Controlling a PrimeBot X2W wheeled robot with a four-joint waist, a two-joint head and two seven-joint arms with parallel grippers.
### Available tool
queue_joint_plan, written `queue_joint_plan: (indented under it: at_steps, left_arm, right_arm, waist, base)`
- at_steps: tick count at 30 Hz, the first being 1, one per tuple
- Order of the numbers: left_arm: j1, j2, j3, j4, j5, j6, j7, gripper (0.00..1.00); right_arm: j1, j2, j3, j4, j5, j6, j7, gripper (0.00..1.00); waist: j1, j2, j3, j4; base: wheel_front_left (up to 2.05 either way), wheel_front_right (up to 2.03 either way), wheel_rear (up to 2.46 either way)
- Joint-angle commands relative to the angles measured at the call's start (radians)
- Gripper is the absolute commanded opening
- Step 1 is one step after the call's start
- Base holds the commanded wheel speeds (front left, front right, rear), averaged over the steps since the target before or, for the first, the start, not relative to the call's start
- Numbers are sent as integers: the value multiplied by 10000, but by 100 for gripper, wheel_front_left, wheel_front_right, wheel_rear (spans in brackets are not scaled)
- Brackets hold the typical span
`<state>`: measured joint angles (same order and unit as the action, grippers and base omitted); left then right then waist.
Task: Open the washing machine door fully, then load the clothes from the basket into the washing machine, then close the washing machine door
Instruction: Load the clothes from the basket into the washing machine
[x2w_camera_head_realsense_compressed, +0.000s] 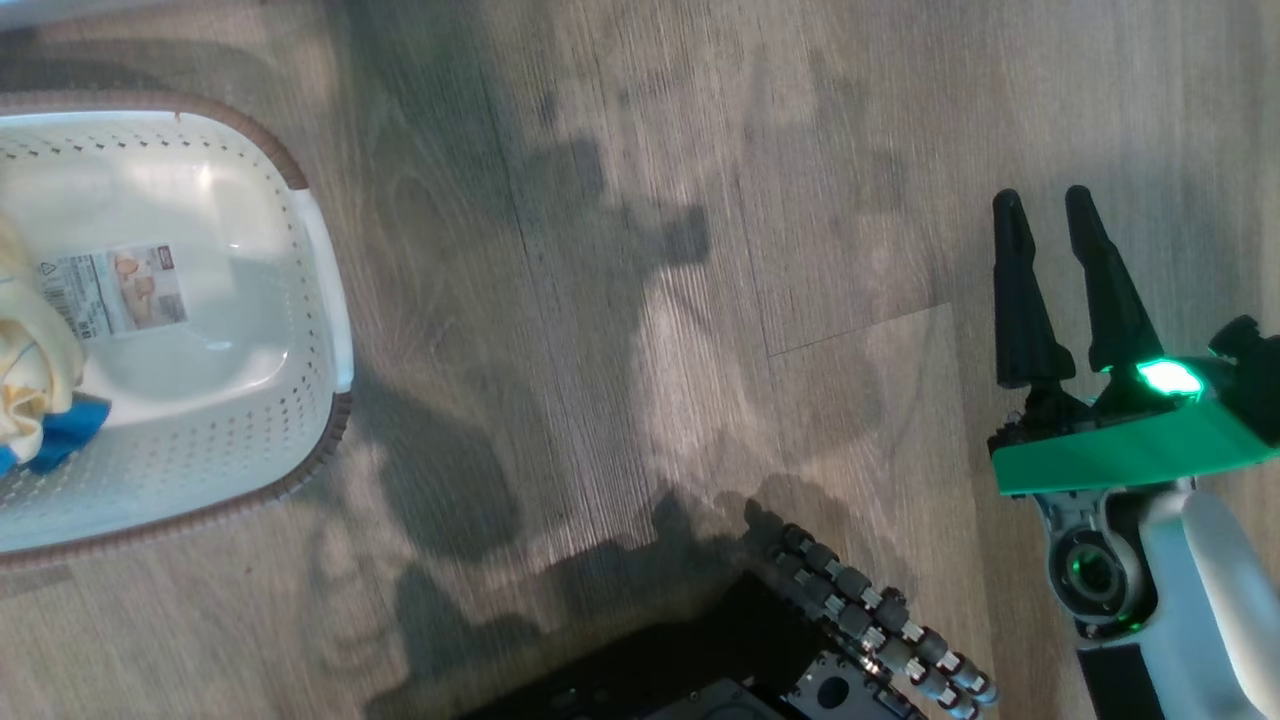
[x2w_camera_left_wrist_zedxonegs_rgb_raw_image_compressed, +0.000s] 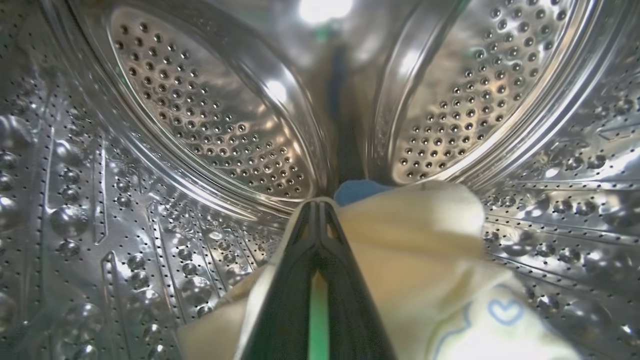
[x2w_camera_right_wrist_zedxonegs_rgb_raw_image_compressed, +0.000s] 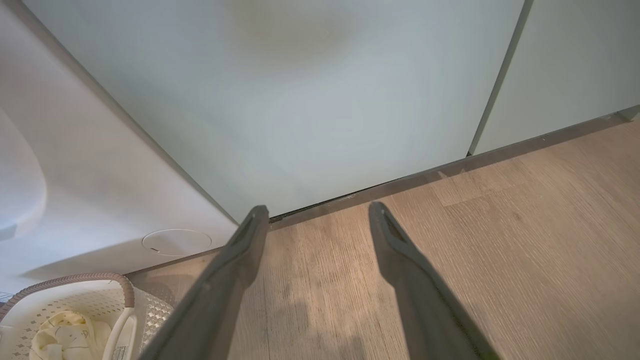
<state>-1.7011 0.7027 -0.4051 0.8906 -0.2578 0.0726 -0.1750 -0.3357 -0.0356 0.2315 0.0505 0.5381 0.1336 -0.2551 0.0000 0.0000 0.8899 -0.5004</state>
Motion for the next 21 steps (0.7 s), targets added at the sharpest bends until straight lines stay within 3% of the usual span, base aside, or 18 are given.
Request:
queue_joint_plan:
  at_steps: [1, 6, 8, 10, 11, 21]
  left_arm:
    - [-361, 223, 76, -168, -29, -11, 24, 0]
    - [-438, -111, 118, 338, -411, -280, 483, 0]
    - [-446, -241, 114, 427, -518, -354, 542, 37]
    - [-433, -348, 99, 557, -613, -415, 694, 95]
    - [-428, -396, 96, 588, -650, -426, 706, 100]
    - [15, -915, 248, 908, -1302, -684, 754, 100]
  right_arm:
    - [148, -147, 97, -211, 63, -29, -67, 100]
    - [96, -147, -39, -183, -5, -29, -67, 100]
    - [76, -147, -96, -187, -45, -29, -67, 100]
    - [54, -147, -132, -198, -90, -29, -67, 100]
    - [45, -147, -158, -209, -112, -29, -67, 100]
    - [-30, -147, -540, -117, -520, -29, -67, 100]
  waist:
    - [0, 0, 20, 22]
    - [0, 0, -1, 164]
    - [0, 0, -13, 254]
    - [0, 0, -47, 351]
    - [0, 0, -62, 407]
    - [0, 0, -453, 1035]
  base:
    - [0, 0, 0]
    - [0, 0, 0]
    - [0, 0, 0]
    - [0, 0, 0]
    - [0, 0, 0]
    - [0, 0, 0]
